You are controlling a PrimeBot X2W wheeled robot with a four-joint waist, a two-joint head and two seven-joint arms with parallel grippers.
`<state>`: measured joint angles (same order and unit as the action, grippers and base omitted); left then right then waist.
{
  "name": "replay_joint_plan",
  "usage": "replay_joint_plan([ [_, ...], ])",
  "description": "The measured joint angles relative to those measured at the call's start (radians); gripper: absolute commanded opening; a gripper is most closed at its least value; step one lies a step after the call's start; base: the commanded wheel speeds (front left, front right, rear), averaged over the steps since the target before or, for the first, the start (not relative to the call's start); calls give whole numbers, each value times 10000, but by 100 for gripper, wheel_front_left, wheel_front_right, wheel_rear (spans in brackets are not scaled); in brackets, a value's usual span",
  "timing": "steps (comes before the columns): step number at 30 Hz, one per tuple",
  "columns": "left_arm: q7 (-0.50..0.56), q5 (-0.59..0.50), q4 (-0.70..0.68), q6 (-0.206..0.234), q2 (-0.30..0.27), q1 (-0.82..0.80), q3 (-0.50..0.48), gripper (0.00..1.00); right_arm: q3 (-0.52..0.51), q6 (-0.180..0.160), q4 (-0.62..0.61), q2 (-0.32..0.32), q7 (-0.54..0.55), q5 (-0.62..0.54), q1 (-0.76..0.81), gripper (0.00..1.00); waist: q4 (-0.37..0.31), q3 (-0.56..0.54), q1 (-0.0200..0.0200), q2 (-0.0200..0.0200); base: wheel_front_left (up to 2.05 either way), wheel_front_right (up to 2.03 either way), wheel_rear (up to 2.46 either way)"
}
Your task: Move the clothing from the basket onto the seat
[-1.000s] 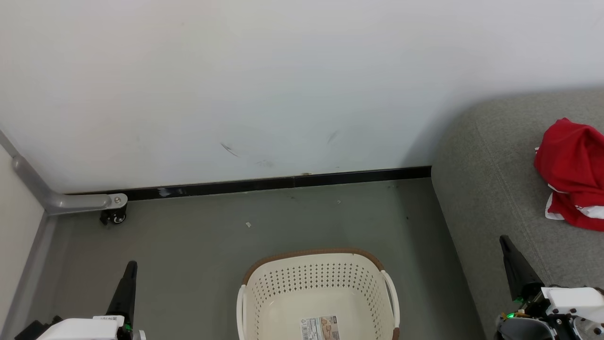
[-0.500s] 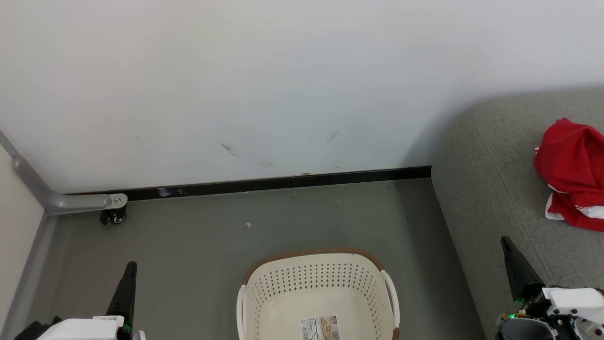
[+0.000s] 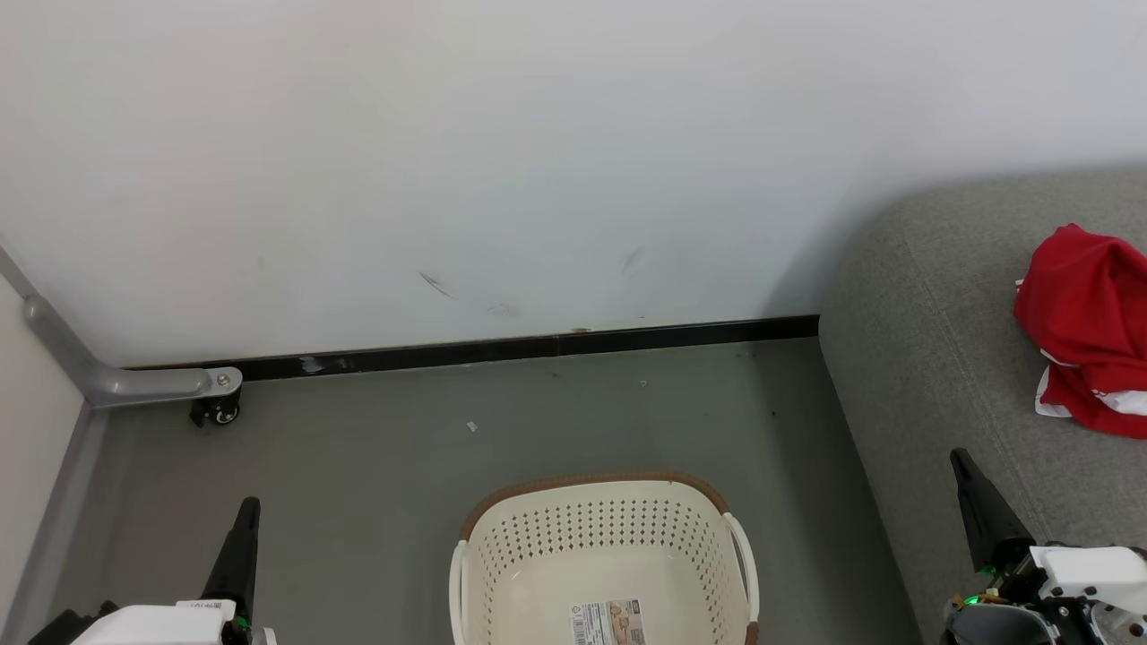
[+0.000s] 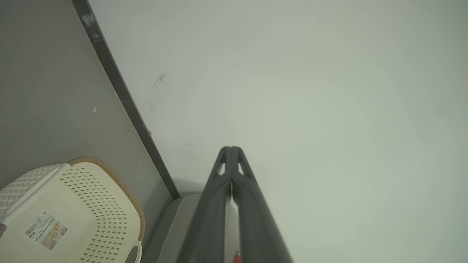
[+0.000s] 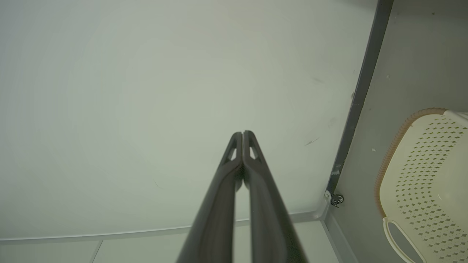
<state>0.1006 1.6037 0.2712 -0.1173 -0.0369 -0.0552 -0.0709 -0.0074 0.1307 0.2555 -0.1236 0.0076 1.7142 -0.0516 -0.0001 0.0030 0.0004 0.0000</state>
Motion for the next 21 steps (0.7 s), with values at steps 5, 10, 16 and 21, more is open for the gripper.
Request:
replay_joint_plan([
  [5,10,0,8,0,0,-1,-2,0,-12,0,12,0,10,-2,0,0,0,0,0,0,0,0,0],
  [10,10,0,13,0,0,-2,-4,0,-25,0,17,2,10,-2,-1,0,0,0,-1,0,0,0,0],
  [16,10,0,23,-10,0,-4,-6,0,-35,0,19,6,12,-8,-2,0,0,-1,-1,0,0,0,0],
  [21,10,0,36,-10,0,-7,-8,0,-42,0,23,12,12,-10,-3,0,0,-1,-1,0,0,0,0],
])
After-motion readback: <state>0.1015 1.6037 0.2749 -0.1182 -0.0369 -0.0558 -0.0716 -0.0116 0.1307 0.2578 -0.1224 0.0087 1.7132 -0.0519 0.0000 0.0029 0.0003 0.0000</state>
